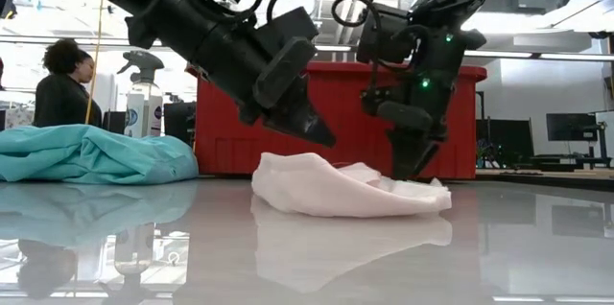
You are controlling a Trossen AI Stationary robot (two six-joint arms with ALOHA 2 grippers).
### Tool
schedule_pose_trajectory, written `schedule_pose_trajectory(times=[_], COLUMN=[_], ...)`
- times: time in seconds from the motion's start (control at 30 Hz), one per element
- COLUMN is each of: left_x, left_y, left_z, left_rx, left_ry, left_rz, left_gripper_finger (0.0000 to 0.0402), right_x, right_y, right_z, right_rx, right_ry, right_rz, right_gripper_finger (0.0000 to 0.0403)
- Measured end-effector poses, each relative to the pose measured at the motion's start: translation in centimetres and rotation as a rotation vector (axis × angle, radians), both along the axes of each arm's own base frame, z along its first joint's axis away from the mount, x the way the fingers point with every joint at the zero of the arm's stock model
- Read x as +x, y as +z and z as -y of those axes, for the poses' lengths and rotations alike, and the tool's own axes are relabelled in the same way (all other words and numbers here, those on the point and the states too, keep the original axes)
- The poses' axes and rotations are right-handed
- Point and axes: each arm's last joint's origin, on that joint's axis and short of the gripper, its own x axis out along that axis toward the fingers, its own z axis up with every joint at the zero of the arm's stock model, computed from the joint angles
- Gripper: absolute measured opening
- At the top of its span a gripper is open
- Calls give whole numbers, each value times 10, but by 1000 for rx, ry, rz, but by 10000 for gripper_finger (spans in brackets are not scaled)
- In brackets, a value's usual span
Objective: Fold laundry
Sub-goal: Fold the white underwear
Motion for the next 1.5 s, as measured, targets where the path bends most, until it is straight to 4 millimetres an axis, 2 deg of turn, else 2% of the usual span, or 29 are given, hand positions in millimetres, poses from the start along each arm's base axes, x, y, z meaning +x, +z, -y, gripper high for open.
schedule_pose_trajectory(times=[0.13,0.37,0.47,0.67,0.93,1.2,1.5], left_x=[0,0,0,0,7,8,7], left_y=[0,0,0,0,-27,-27,-28], left_z=[0,0,0,1,3,-2,-10], left_rx=[0,0,-2,-16,-43,-8,2], left_ry=[0,-1,-2,-16,-50,29,42], left_rz=[-1,-1,-1,2,-19,-12,-50], left_gripper_finger=[0,0,0,0,0,0,0], right_x=[-2,-6,-7,-7,4,9,10], right_y=[2,23,31,38,41,46,47], right_z=[0,0,0,-1,-2,-5,-5], right_rx=[1,-20,-22,6,85,128,134], right_ry=[-14,-17,-18,-45,-25,-15,-12], right_rz=[0,64,97,141,256,304,313], right_gripper_finger=[160,27,26,51,34,40,39])
